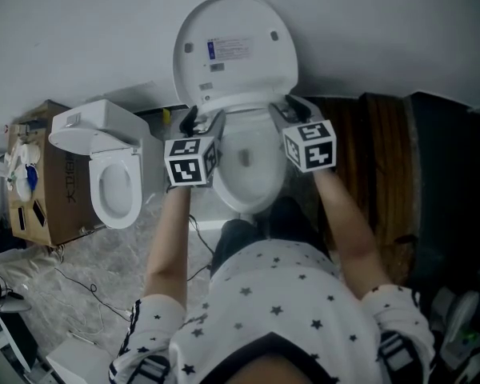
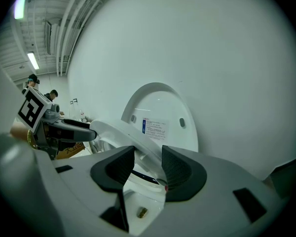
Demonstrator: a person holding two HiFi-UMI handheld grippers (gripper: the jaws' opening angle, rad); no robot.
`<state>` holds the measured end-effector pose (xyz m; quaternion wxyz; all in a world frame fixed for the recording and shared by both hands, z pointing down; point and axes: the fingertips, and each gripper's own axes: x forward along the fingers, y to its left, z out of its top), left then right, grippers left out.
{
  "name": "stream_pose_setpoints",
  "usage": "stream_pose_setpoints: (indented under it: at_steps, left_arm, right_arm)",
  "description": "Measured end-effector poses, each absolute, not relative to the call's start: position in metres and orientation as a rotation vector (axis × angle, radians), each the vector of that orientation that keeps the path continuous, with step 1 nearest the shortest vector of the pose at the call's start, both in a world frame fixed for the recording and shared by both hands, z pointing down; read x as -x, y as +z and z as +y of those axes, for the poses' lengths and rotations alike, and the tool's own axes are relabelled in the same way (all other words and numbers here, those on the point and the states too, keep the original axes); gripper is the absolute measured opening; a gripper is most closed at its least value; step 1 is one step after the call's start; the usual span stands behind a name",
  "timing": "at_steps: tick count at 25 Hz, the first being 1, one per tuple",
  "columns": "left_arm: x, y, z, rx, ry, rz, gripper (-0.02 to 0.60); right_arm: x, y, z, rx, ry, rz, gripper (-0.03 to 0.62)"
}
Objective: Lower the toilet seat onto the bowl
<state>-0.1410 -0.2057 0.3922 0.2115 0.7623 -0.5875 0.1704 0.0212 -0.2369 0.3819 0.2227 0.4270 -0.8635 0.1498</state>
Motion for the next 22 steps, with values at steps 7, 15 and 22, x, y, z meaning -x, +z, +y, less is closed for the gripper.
stream_pose_setpoints:
  at_steps: [7, 15, 22]
  left_arm:
    - [0.138, 0.397, -0.194, -2.125, 0.482, -1.616, 0.262]
    - [0.135, 0.399, -0.183, -2.14, 0.479, -1.594, 0.262]
    - [0.133, 0.403, -0.172, -2.155, 0.472, -1.576, 0.262]
  right_arm:
    - [-0.024, 0.387, -0.225, -1.186, 0.413, -2.375, 0.176]
    - [-0.027, 0.39, -0.213, -1.214, 0.418, -2.36, 0.176]
    - [-0.031, 0.395, -0.202, -1.248, 0.441, -2.335, 0.176]
